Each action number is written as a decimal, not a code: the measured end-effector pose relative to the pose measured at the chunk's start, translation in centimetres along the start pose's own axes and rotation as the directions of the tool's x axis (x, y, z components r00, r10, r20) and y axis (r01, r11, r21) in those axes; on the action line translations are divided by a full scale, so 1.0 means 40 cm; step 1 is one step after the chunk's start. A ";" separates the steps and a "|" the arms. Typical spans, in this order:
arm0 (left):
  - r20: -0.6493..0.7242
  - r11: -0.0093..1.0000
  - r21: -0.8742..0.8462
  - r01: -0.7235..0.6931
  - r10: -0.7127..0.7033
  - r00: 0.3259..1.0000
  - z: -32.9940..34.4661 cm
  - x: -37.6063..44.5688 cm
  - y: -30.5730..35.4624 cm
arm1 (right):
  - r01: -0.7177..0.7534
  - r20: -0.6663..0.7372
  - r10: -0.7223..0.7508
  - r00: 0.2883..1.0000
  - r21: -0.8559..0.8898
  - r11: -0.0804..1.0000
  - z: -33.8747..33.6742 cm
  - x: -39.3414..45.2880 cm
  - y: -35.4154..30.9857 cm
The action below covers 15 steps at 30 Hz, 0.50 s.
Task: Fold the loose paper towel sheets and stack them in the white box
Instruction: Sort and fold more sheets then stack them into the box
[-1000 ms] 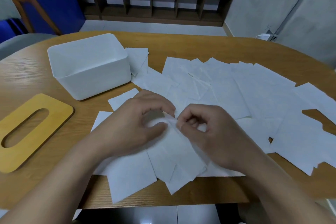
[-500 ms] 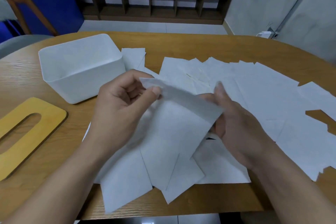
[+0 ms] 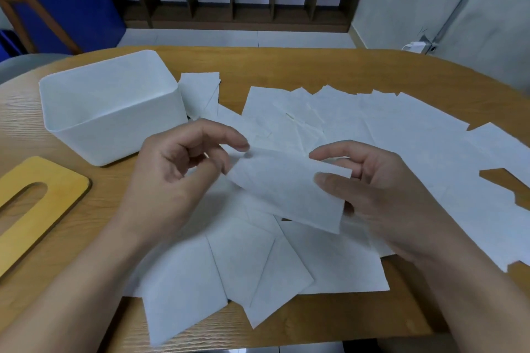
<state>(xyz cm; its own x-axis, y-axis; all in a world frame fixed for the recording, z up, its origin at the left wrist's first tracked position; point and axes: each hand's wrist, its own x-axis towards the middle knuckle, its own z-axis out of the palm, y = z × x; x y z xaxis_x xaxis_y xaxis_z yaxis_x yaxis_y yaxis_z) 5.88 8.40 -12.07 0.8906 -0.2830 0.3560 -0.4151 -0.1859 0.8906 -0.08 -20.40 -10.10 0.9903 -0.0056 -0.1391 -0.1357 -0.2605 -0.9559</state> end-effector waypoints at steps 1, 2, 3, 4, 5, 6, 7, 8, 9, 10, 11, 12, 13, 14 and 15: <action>-0.036 0.998 0.065 0.013 -0.011 0.999 -0.004 0.003 -0.005 | 0.036 -0.022 -0.039 0.999 -0.123 0.992 -0.005 0.000 0.008; -0.064 0.987 0.158 0.034 -0.024 0.998 -0.007 0.006 -0.014 | 0.062 -0.048 -0.077 0.996 -0.259 0.964 -0.009 0.001 0.018; -0.076 0.963 0.261 0.063 -0.044 0.996 -0.010 0.010 -0.025 | 0.081 -0.072 -0.114 0.991 -0.366 0.927 -0.010 0.003 0.029; -0.072 0.930 0.355 0.091 -0.070 0.995 -0.011 0.013 -0.037 | 0.097 -0.094 -0.154 0.984 -0.440 0.893 -0.008 0.003 0.039; -0.056 0.894 0.435 0.109 -0.094 0.994 -0.010 0.015 -0.044 | 0.114 -0.110 -0.194 0.975 -0.498 0.860 -0.004 0.004 0.044; -0.033 0.860 0.498 0.115 -0.114 0.993 -0.009 0.015 -0.047 | 0.133 -0.120 -0.236 0.964 -0.550 0.825 0.000 0.007 0.048; -0.003 0.830 0.547 0.104 -0.123 0.992 -0.006 0.013 -0.049 | 0.155 -0.121 -0.279 0.953 -0.596 0.788 0.002 0.011 0.052; 0.034 0.804 0.590 0.070 -0.112 0.993 -0.004 0.012 -0.051 | 0.182 -0.116 -0.322 0.940 -0.628 0.757 0.004 0.016 0.056; 0.074 0.780 0.625 0.023 -0.089 0.993 -0.002 0.011 -0.055 | 0.206 -0.109 -0.357 0.928 -0.649 0.733 0.004 0.022 0.062; 0.106 0.763 0.646 -0.013 -0.073 0.992 -0.001 0.011 -0.056 | 0.226 -0.101 -0.386 0.917 -0.666 0.711 0.005 0.028 0.069; 0.123 0.755 0.655 -0.027 -0.072 0.990 0.000 0.011 -0.055 | 0.239 -0.094 -0.407 0.908 -0.682 0.691 0.007 0.033 0.076; 0.134 0.753 0.657 -0.028 -0.080 0.988 -0.001 0.013 -0.052 | 0.247 -0.090 -0.424 0.901 -0.697 0.673 0.009 0.037 0.083; 0.145 0.753 0.657 -0.025 -0.093 0.985 -0.002 0.014 -0.046 | 0.249 -0.092 -0.436 0.895 -0.709 0.660 0.012 0.040 0.087; 0.159 0.749 0.662 -0.019 -0.116 0.980 -0.005 0.015 -0.039 | 0.248 -0.097 -0.448 0.889 -0.720 0.648 0.014 0.041 0.090; 0.178 0.738 0.675 -0.011 -0.148 0.973 -0.009 0.016 -0.032 | 0.248 -0.102 -0.463 0.881 -0.733 0.634 0.016 0.041 0.090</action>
<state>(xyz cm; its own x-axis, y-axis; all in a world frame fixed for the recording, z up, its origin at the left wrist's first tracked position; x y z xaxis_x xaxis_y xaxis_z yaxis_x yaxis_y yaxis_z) 7.05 8.82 -12.87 0.8949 -0.4151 0.1641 -0.4415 -0.7690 0.4624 1.03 -20.72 -13.95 0.9381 0.0169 0.3461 0.1821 -0.8738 -0.4509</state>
